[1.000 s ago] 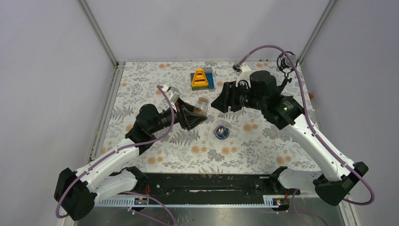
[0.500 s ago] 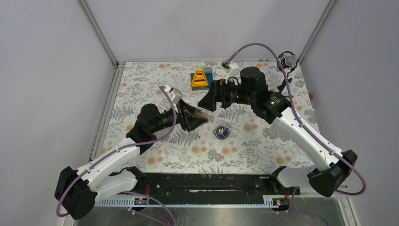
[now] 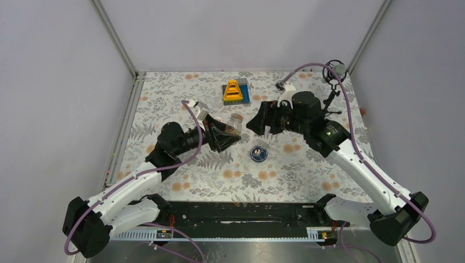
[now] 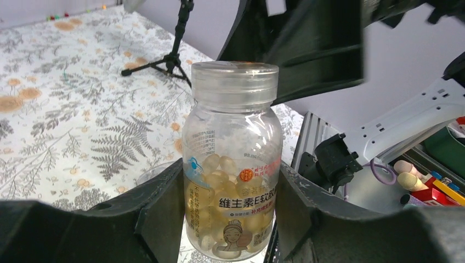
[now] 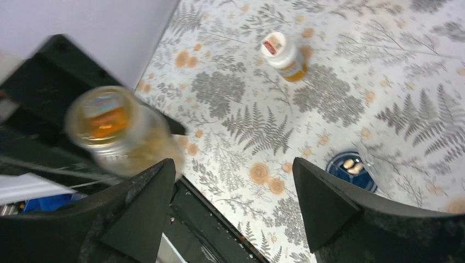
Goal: Sort the pills into containers
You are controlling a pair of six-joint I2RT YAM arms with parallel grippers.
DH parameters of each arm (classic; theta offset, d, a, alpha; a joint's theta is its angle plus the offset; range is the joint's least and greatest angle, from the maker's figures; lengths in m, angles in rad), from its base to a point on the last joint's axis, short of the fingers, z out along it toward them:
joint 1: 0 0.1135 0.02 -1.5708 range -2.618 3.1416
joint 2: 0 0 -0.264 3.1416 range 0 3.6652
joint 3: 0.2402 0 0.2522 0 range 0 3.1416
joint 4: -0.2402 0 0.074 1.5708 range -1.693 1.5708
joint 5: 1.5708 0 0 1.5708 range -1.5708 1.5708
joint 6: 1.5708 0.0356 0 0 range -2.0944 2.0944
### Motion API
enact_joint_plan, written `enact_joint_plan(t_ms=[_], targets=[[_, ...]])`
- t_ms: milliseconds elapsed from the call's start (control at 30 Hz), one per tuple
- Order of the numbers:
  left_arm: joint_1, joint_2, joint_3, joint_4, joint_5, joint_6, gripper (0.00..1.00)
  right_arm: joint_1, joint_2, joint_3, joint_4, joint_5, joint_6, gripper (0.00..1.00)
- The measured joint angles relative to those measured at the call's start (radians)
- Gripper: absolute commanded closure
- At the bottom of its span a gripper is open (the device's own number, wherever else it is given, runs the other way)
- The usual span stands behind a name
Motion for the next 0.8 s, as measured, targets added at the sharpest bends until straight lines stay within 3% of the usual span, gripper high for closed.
enact_joint_plan(t_ms=[100, 167, 400, 667, 800], targets=[[0.0, -0.024, 0.0, 0.021, 0.0, -0.001, 1.0, -0.024, -0.016, -0.03, -0.017, 0.039, 0.011, 0.14], [0.0, -0.033, 0.0, 0.031, 0.002, 0.0, 1.0, -0.029, -0.016, -0.035, -0.017, 0.032, 0.015, 0.08], [0.0, -0.032, 0.0, 0.035, 0.014, -0.002, 1.0, -0.031, -0.016, -0.035, 0.121, -0.252, 0.014, 0.01], [0.0, -0.03, 0.002, -0.002, 0.037, 0.014, 1.0, -0.005, 0.046, 0.093, 0.151, -0.229, 0.035, 0.16], [0.0, -0.028, 0.003, -0.007, 0.04, 0.018, 1.0, 0.023, 0.087, 0.141, 0.148, -0.206, 0.03, 0.19]])
